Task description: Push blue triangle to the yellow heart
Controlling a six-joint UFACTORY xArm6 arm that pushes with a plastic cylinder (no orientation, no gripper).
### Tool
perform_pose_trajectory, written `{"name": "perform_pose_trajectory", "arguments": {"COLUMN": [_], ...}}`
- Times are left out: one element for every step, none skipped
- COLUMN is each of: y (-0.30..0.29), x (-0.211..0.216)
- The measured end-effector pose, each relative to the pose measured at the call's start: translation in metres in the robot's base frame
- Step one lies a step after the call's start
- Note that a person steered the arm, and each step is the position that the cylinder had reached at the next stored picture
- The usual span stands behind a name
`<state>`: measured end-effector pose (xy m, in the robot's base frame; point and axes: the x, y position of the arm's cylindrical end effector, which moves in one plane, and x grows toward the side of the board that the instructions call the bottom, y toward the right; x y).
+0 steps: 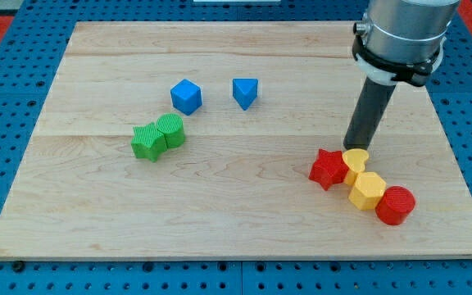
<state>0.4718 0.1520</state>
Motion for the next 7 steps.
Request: {"name": "perform_pose_trajectory", "arguments": {"y": [-0.046, -0.092, -0.093, -0.146, -0.18, -0.159, -0.135], "x": [-0.032, -0.075, -0.13, -0.148, -0.134, -0.123, -0.123]}}
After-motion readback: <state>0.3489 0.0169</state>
